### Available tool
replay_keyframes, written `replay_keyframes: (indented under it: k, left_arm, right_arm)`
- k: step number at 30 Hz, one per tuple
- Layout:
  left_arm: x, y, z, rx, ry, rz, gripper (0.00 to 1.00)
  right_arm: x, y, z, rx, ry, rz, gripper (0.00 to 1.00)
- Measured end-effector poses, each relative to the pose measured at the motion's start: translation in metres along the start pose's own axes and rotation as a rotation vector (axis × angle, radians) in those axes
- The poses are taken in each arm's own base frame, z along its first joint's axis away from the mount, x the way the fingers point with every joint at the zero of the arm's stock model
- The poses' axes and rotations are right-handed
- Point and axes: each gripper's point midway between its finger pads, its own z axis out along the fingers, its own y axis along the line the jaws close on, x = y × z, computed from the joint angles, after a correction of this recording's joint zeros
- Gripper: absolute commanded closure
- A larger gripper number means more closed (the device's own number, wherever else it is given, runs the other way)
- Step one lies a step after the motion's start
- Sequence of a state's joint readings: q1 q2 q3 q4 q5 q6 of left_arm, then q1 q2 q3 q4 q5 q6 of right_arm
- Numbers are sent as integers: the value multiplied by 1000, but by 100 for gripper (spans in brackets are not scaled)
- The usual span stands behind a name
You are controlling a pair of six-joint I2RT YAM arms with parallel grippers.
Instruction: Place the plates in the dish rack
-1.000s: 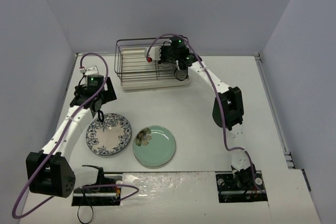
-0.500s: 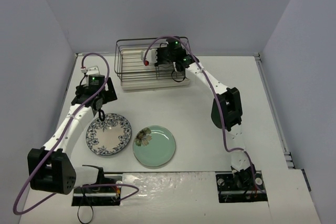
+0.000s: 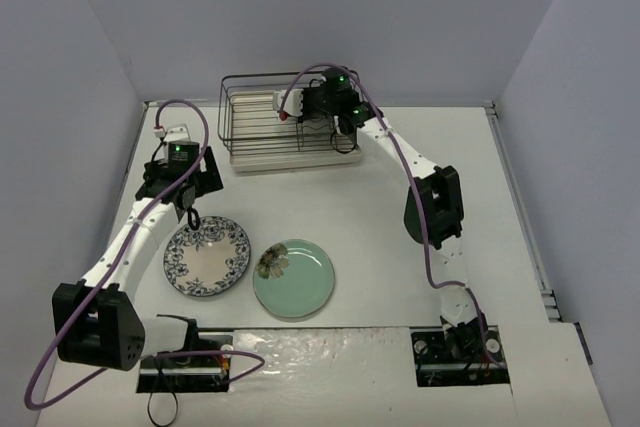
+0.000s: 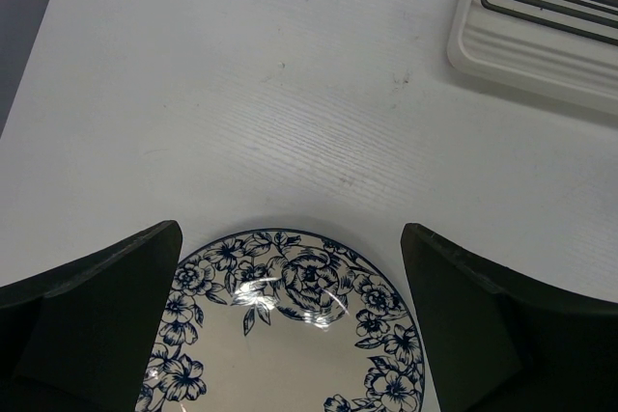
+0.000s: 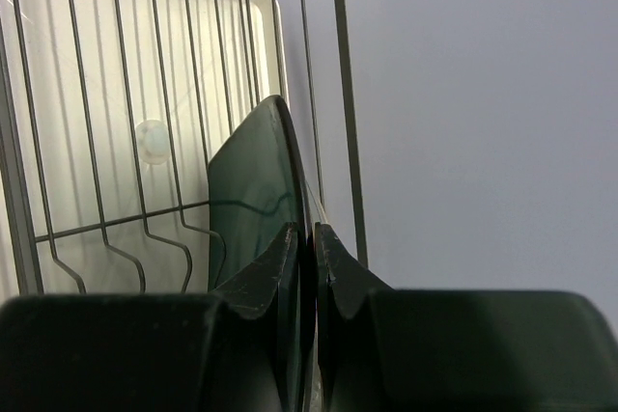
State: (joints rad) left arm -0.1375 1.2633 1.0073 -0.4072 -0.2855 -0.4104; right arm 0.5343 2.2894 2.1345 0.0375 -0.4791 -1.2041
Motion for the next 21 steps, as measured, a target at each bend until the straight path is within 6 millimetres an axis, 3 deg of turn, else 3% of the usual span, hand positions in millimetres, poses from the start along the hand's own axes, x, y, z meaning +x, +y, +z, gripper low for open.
replay_keyframes:
  k: [2, 10, 21]
  left_arm:
    - [0, 0, 0, 0, 0, 4, 3]
    - [0, 0, 0, 1, -1, 9, 3]
    - [-7, 0, -9, 17, -30, -4, 3]
  right_arm:
    - [1, -1, -1, 2, -4, 8, 72]
    - [-3, -12, -1, 42, -27, 11, 46]
    - [-13, -6, -2, 35, -49, 8, 36]
